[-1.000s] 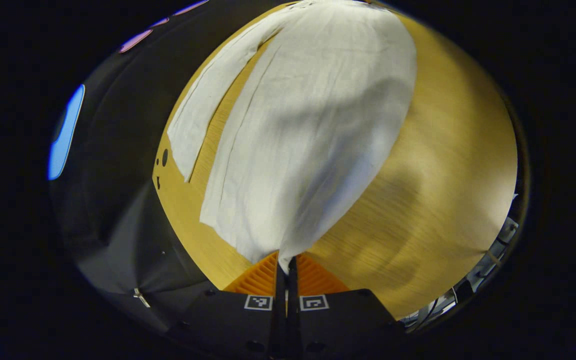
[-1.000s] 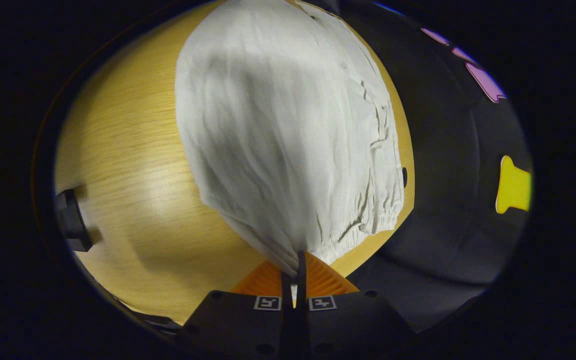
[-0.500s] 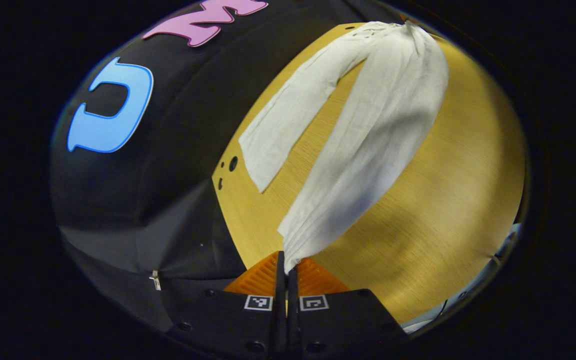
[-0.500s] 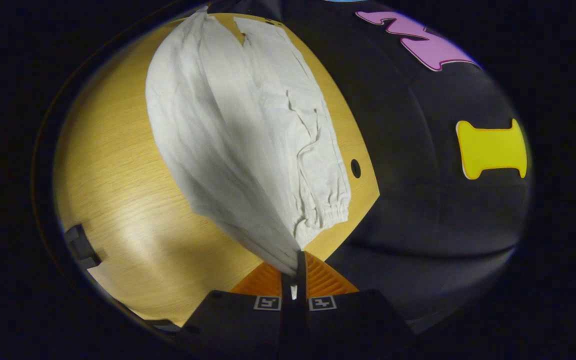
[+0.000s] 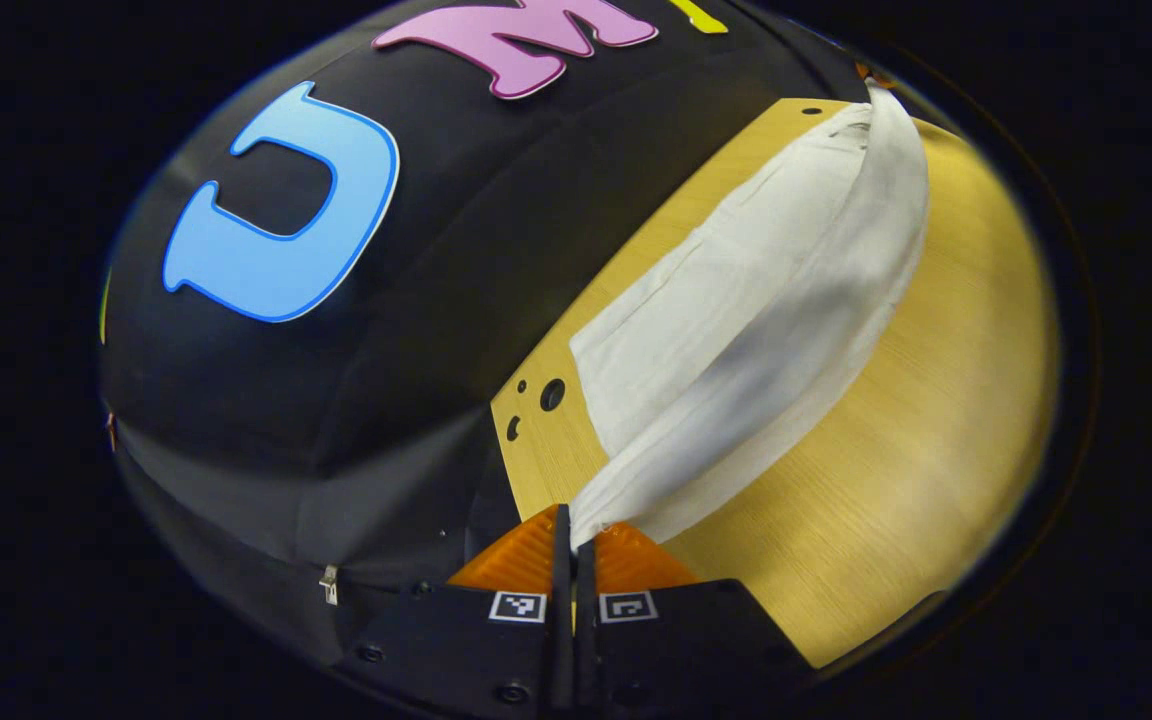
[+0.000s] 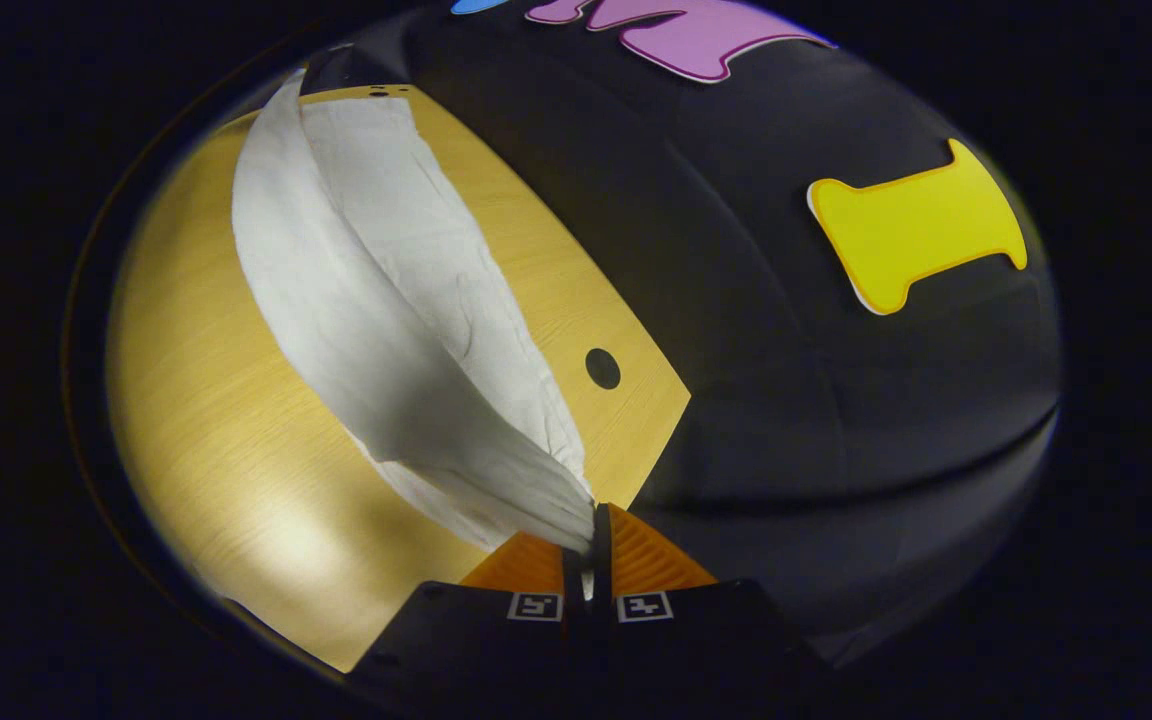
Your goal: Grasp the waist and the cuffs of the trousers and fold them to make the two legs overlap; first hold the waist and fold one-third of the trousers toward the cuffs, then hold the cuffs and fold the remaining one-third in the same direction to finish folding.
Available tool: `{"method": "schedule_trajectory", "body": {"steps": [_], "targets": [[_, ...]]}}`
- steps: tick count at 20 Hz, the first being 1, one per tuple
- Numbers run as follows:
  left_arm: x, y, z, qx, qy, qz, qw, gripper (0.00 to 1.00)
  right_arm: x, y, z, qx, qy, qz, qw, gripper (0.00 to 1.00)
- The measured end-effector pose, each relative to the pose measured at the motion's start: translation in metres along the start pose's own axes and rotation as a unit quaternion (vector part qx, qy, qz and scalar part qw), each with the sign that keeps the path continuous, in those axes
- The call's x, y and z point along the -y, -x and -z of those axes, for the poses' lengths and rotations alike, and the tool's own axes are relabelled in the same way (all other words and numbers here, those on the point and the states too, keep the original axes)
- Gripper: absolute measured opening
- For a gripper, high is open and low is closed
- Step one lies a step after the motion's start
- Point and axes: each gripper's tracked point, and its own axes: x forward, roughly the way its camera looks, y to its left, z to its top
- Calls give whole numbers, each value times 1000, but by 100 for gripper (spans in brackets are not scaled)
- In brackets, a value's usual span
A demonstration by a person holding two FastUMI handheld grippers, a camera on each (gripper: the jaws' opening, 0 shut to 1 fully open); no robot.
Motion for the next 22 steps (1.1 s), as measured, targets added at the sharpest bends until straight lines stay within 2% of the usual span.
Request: {"method": "schedule_trajectory", "body": {"steps": [2,5,8,10,13,16,17,19,20,22], "targets": [[-11,-24,-15,7,20,-8,1000,6,9,-16,-12,0,-39,-2,999,5],[-24,-67,-37,19,82,-16,996,5,17,-47,-20,-8,-87,4,996,5],[-28,-115,-55,20,124,-16,992,5,24,-81,-21,-25,-90,12,996,5],[-23,-149,-64,11,133,-13,991,5,22,-106,-26,-34,-126,12,991,5],[-9,-189,-72,5,110,5,994,5,8,-139,-21,-62,-193,-1,979,5],[-4,-207,-73,-3,113,0,994,7,15,-147,-15,-77,-207,12,975,23],[-3,-209,-75,-1,117,-2,993,2,18,-145,-12,-81,-207,15,975,33],[-7,-207,-79,9,125,-10,992,11,24,-141,-6,-84,-216,15,973,55],[-7,-205,-82,14,133,-10,991,10,27,-137,-2,-85,-227,17,970,87],[-13,-192,-88,31,155,-13,987,49,40,-123,1,-82,-252,31,964,97]]}}
